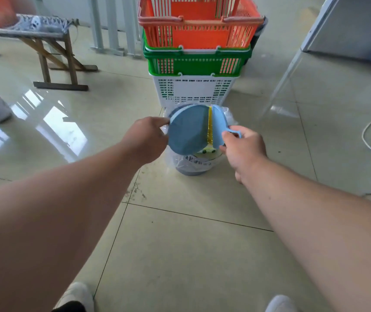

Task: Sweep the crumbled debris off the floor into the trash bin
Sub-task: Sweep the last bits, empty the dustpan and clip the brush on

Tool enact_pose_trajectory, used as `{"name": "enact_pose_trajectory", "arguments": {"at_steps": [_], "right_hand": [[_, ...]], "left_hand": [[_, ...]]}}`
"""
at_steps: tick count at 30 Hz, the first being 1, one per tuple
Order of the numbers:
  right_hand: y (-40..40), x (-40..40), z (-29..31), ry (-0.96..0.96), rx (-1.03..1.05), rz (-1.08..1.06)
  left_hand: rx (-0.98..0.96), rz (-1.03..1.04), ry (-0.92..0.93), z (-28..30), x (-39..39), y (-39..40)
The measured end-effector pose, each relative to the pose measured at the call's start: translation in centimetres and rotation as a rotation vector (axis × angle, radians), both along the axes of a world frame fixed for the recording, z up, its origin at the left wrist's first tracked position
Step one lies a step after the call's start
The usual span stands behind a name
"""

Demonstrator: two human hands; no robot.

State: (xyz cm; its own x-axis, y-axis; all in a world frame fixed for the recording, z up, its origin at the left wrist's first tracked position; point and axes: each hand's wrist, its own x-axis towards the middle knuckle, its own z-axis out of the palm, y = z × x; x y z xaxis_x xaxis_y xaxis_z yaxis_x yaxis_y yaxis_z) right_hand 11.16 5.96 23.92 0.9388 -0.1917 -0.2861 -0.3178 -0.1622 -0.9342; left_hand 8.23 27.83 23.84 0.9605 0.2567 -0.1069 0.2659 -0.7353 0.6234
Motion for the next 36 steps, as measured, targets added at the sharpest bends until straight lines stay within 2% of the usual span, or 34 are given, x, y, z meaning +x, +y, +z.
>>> {"name": "enact_pose_trajectory", "arguments": {"at_steps": [7,12,15,17,20,24,25,30,36], "right_hand": [[1.9,3.7,-1.4,0.033,0.086,-0.073],[2.7,5.1,-1.4,0.097,0.014,0.002],[3.1,5.5,-1.9,0.098,0.048,0.086],[3.2,6.0,-2.4,0.084,0.126,0.008],[2.4,6.7,-2.9,0.059,0.028,-0.214],[2.8,6.3,-1.8,0.176,0.282,-0.114],[3.0,6.0,-1.7,0.186,0.287,-0.107],[2.1,5.5,-2.2,0.073,-0.094,-0.215],[1.3,3.6,0.3,-0.035,-0.177,-0.162]], "left_hand": [[-0.005,0.017,-0.125,-1.4,3.3,0.0],[0.142,-0.034,-0.171,-2.1,4.2,-0.2],[-0.062,0.032,-0.137,-2.3,4.9,-0.5],[-0.197,0.086,-0.110,-2.5,5.6,-0.4],[-0.231,0.087,-0.081,-3.0,6.0,0.0],[-0.294,0.142,-0.026,-3.8,6.4,0.7],[-0.332,0.169,-0.014,-3.8,6.6,0.9],[-0.389,0.240,0.024,-3.3,5.8,1.2],[-0.469,0.265,0.129,-1.9,3.3,0.4]]}}
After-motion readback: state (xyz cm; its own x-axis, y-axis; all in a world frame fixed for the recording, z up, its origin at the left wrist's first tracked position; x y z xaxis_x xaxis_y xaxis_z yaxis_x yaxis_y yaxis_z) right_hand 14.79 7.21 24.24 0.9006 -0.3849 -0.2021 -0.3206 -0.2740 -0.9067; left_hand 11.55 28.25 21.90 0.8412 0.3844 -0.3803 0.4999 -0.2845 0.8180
